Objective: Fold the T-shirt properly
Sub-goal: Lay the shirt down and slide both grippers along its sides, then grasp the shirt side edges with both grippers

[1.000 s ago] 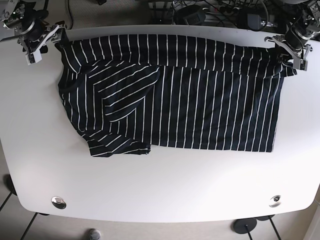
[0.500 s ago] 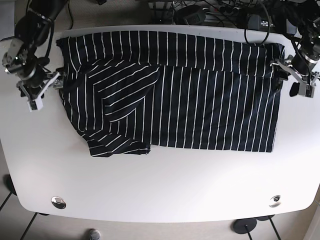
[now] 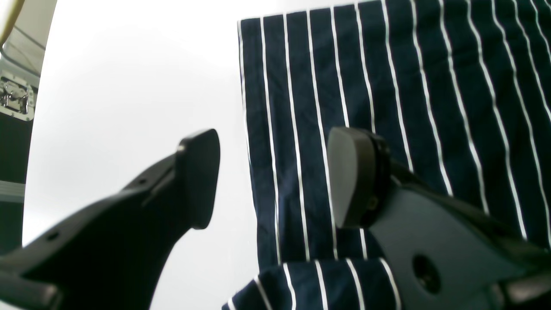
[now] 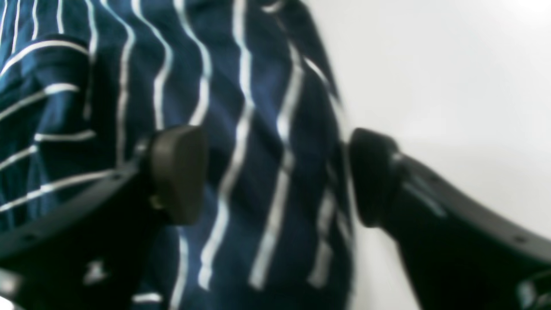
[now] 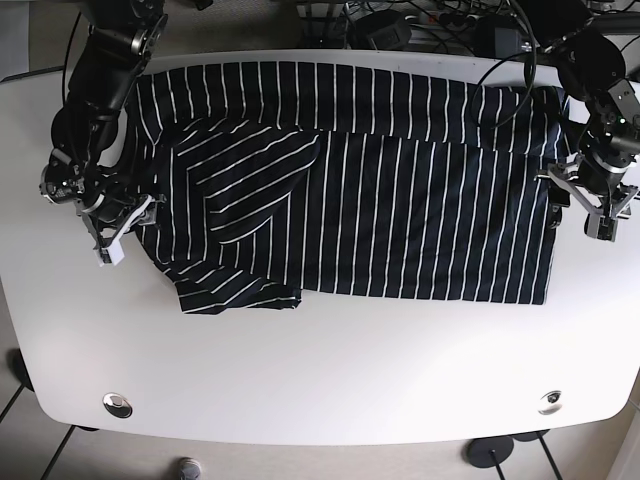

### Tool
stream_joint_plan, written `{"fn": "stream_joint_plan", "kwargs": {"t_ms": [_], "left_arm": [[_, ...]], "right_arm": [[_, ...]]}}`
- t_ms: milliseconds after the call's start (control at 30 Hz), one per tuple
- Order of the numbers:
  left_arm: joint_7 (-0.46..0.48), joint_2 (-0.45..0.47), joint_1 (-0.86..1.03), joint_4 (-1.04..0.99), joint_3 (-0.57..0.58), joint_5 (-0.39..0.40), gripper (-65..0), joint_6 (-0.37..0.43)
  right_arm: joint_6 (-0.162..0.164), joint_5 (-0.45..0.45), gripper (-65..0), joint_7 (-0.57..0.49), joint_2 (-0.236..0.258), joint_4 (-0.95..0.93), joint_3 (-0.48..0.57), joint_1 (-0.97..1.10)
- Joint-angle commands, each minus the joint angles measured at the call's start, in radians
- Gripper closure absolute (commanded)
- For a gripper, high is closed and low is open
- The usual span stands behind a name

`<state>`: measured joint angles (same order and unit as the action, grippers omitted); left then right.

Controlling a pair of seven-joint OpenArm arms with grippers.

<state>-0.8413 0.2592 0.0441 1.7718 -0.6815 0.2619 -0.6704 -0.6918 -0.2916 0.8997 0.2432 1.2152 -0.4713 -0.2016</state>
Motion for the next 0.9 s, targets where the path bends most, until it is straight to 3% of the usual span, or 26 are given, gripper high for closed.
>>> {"fn": "stream_joint_plan", "kwargs": {"t_ms": [33,133,267,367,467,500,633,900], "left_arm": [[0.020,0.019,-0.056,-0.049,-0.007,0.003,-37.6,0.004],[0.020,0.025,-0.112,-0.152,-0.005,0.003,-37.8,0.004],[0.021,0.062,-0.212,-0.327,0.007,0.001,-37.8,0.005],[0.024,0.101,-0.281,-0.468,0.056,0.001,-38.1,0.013],[0.032,0.131,-0.362,-0.639,0.111,0.003,-49.7,0.080],[0.046,0.131,-0.376,-0.669,0.119,0.004,-50.6,0.091],[0.103,0.134,-0.424,-0.804,0.121,0.003,-50.8,0.093],[0.103,0.162,-0.474,-0.973,0.199,0.009,-50.8,0.093]], "right_arm": [[-0.006,-0.011,-38.8,-0.015,-0.005,0.013,-0.001,-0.008],[-0.006,-0.011,-29.8,-0.017,-0.008,0.013,-0.001,-0.003],[-0.006,-0.011,-2.7,-0.017,-0.009,0.015,0.001,-0.005],[-0.006,-0.011,-2.9,-0.017,-0.009,0.016,0.001,-0.005],[-0.006,-0.011,-2.9,-0.017,-0.003,0.018,0.001,-0.005],[-0.006,-0.011,-2.9,-0.017,-0.005,0.018,0.001,-0.005],[-0.006,-0.013,-2.9,-0.017,-0.009,0.018,-0.004,-0.005],[-0.006,-0.018,-2.9,-0.017,-0.011,0.018,-0.005,-0.005]]}}
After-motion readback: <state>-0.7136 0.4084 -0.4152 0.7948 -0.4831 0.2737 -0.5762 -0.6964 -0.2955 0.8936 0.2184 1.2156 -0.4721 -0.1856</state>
